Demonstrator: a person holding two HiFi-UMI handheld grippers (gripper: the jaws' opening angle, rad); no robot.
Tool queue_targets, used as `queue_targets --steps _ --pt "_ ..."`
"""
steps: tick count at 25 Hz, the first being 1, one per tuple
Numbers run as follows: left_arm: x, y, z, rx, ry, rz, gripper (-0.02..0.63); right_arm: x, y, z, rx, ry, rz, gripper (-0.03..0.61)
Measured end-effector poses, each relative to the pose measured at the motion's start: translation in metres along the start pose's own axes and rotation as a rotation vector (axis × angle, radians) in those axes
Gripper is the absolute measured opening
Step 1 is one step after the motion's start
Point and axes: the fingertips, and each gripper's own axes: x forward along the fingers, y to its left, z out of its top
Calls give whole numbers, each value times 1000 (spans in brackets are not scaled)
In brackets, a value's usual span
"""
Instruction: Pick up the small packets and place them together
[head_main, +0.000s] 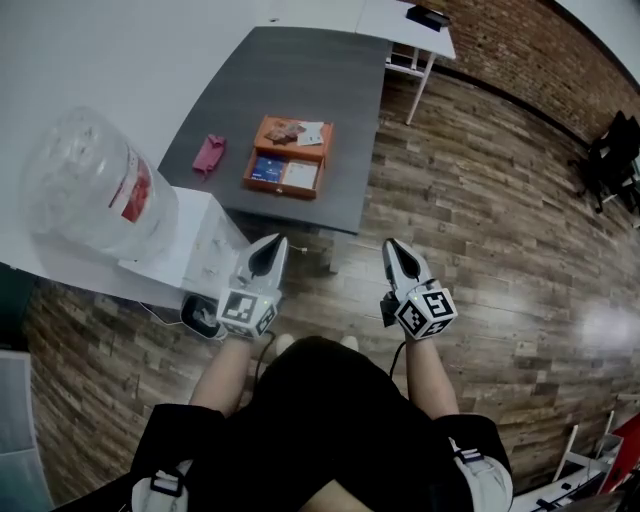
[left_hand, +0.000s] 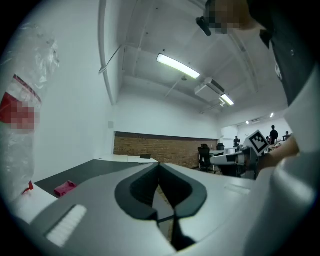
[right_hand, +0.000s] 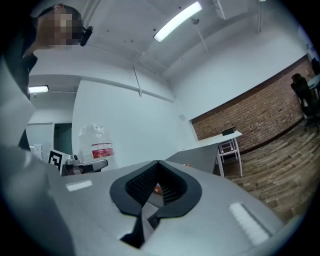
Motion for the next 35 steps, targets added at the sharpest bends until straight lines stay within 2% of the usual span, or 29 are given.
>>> queue_targets --steps 5,10,24,30,35 --pt "-19 15 2 57 5 -9 0 2 19 -4 -9 -3 -32 2" --pt "-35 28 -5 45 19 1 -1 2 30 -12 -12 25 -52 2" --pt "-57 53 -1 -107 -44 67 0 22 60 -13 -79 63 24 2" --pt "-66 59 -10 -132 -27 104 0 26 63 -16 -84 77 46 2" --pt "-61 52 -15 -155 -21 103 0 24 58 -18 -61 83 52 2"
